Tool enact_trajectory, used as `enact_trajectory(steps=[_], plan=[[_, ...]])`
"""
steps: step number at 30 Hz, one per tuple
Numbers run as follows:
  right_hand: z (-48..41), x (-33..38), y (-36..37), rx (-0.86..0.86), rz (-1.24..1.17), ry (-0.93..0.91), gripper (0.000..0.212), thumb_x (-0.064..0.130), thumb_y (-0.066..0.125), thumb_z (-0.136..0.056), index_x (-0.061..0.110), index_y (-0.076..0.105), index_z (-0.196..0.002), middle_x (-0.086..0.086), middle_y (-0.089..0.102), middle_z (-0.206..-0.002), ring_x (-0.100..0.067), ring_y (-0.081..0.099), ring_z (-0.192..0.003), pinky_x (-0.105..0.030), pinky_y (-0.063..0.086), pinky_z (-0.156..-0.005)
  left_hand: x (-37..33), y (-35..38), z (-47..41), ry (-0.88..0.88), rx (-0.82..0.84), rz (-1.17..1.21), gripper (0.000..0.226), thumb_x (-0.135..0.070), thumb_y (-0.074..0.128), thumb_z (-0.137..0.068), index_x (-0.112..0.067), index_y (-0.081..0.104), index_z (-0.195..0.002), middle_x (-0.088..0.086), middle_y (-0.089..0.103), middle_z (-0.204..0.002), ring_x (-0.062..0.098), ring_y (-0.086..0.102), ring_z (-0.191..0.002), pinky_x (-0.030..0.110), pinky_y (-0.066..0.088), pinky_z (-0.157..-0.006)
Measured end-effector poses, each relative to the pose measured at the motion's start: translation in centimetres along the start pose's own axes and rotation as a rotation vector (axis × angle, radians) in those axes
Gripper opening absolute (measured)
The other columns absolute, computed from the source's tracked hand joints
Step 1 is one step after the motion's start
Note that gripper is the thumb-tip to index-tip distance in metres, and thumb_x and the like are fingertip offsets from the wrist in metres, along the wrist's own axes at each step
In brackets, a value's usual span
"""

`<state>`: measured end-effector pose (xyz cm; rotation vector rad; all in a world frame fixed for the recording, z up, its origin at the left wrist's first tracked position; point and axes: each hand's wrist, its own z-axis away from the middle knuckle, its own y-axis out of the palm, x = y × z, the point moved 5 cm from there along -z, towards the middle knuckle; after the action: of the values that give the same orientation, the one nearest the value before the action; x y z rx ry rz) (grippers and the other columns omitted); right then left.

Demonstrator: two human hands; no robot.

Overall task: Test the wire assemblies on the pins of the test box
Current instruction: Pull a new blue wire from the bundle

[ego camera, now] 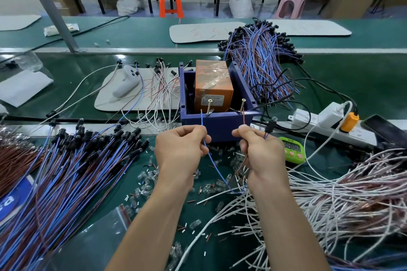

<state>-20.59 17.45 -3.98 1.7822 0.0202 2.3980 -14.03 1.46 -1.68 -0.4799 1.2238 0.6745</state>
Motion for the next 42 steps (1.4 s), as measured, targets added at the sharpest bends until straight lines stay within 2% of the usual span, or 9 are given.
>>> enact_trajectory(steps=[6,14,21,29,42], plan=[[0.0,0.1,-0.1,0.001,0.002,-0.011,0.023,0.017,0.068,-0.097,0.007,0.077,-0.078,0.005,0.045,-0.047,-0.003,0.03,-0.037,-0.014,0.026,-0.037,-0.2,1.0,0.0,-0.005,0.04,-0.026,0.018,-0.006,0.074,-0.084,-0.012,0.077,-0.067,0.006,0.074,-0.064,0.01,0.054,-0.043,0.018,0.045,-0.045],[0.0,0.1,0.1,0.003,-0.011,-0.008,0.022,0.016,0.068,-0.096,0.006,0.077,-0.078,0.006,0.045,-0.045,-0.003,0.03,-0.035,-0.013,0.025,-0.036,0.1,0.4,0.0,0.01,0.022,-0.01,0.023,-0.007,0.074,-0.083,-0.015,0.076,-0.062,0.007,0.074,-0.064,0.01,0.053,-0.044,0.017,0.044,-0.045],[0.0,0.1,0.3,0.012,-0.015,-0.006,0.023,0.016,0.069,-0.095,0.009,0.077,-0.074,0.006,0.044,-0.046,-0.003,0.031,-0.038,-0.013,0.026,-0.038,-0.1,0.3,0.0,-0.004,0.014,0.01,0.018,-0.005,0.073,-0.086,-0.01,0.076,-0.07,0.005,0.072,-0.061,0.01,0.052,-0.042,0.018,0.047,-0.046],[0.0,0.4,0.2,0.015,-0.02,0.003,0.019,0.013,0.07,-0.093,0.004,0.077,-0.078,0.004,0.039,-0.049,-0.004,0.026,-0.036,-0.014,0.024,-0.037,-0.2,0.4,-0.1,0.001,0.016,-0.009,0.017,-0.007,0.074,-0.086,-0.012,0.077,-0.07,0.005,0.073,-0.063,0.009,0.053,-0.043,0.016,0.046,-0.045],[-0.1,0.4,0.2,0.011,-0.024,0.0,0.018,0.011,0.07,-0.094,0.0,0.077,-0.082,0.01,0.043,-0.043,-0.003,0.028,-0.035,-0.012,0.026,-0.038,-0.2,0.9,-0.1,0.02,0.027,-0.069,0.016,-0.01,0.075,-0.084,-0.015,0.077,-0.069,0.004,0.074,-0.064,0.01,0.055,-0.046,0.021,0.047,-0.05]])
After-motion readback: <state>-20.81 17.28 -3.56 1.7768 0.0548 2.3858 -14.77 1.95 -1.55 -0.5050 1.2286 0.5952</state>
